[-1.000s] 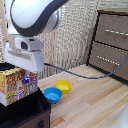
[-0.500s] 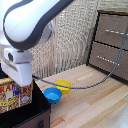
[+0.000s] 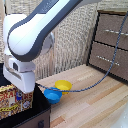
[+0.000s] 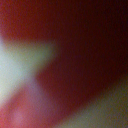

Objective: Position your gripper near the granola bar, please. Lightly grip the granola bar with your gripping tool. Relocate your gripper along with the granola bar toward the leading division of the caddy with caution. Gently release the granola bar into the leading division of the caddy.

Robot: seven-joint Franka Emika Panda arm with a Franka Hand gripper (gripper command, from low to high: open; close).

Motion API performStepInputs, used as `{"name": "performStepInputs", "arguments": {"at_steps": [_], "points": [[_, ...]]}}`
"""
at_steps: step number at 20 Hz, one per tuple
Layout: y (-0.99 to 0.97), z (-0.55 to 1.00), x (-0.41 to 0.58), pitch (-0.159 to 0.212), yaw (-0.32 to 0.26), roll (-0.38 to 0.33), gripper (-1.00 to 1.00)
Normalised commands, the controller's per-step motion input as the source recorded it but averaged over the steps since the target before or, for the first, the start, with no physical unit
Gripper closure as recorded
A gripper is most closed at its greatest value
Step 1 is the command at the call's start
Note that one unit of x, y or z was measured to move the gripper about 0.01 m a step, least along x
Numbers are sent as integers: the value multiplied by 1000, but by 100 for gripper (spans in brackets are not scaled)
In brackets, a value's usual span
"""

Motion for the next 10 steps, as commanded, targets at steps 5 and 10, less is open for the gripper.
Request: {"name": "performStepInputs", "arguments": {"at_steps": [5, 10], "points": [[0, 0, 5, 0, 1, 0, -100], [-29, 194, 49, 83, -50, 0, -100]]}}
